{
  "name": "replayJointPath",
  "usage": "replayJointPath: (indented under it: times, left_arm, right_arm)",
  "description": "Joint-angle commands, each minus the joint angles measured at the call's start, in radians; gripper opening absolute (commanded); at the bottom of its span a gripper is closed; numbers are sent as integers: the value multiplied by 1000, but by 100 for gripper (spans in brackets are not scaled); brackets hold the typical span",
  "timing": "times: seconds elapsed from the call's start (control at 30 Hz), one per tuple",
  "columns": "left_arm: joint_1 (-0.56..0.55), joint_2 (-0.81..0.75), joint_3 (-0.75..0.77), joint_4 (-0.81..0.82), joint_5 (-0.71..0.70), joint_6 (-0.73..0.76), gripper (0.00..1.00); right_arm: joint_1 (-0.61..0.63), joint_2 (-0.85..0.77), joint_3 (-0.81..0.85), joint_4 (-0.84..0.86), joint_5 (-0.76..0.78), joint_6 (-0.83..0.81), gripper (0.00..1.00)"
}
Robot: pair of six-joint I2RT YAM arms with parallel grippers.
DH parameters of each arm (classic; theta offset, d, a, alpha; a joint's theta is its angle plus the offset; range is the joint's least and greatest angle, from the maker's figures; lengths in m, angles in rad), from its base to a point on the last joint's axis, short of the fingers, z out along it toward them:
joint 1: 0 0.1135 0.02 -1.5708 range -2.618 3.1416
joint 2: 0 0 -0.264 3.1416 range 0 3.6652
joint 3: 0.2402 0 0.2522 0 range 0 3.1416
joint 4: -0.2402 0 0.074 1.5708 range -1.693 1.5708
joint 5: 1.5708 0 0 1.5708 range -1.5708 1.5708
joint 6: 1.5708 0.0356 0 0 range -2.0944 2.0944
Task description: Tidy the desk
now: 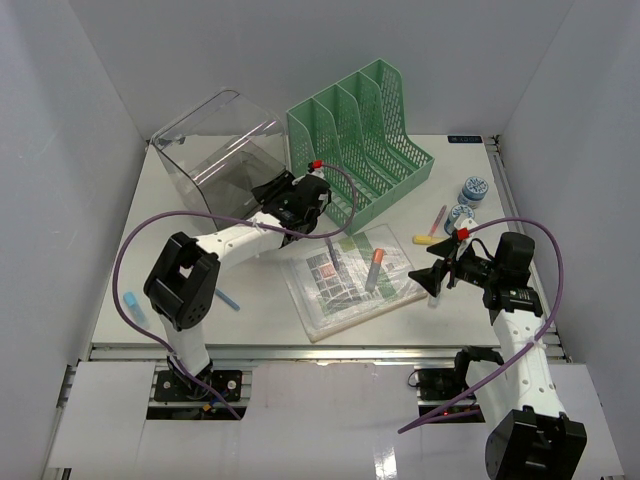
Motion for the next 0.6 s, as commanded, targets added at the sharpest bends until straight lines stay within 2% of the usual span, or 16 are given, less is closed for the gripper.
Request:
replayJointPath:
  times: [0.0, 0.2, 0.47, 0.57]
  left_arm:
    - [26, 6, -4, 59, 4, 15, 44]
    - [37, 17, -11, 78, 8, 16, 32]
    - [51, 35, -34, 105, 9, 22, 27]
    - [60, 33, -49, 129, 8, 30, 19]
  right_arm:
    - [2, 3, 4, 41, -19, -2, 90]
    - [2, 3, 2, 41, -24, -1, 90]
    - [2, 1, 1, 40, -31, 1, 90]
    - [3, 0, 2, 40, -34, 1, 90]
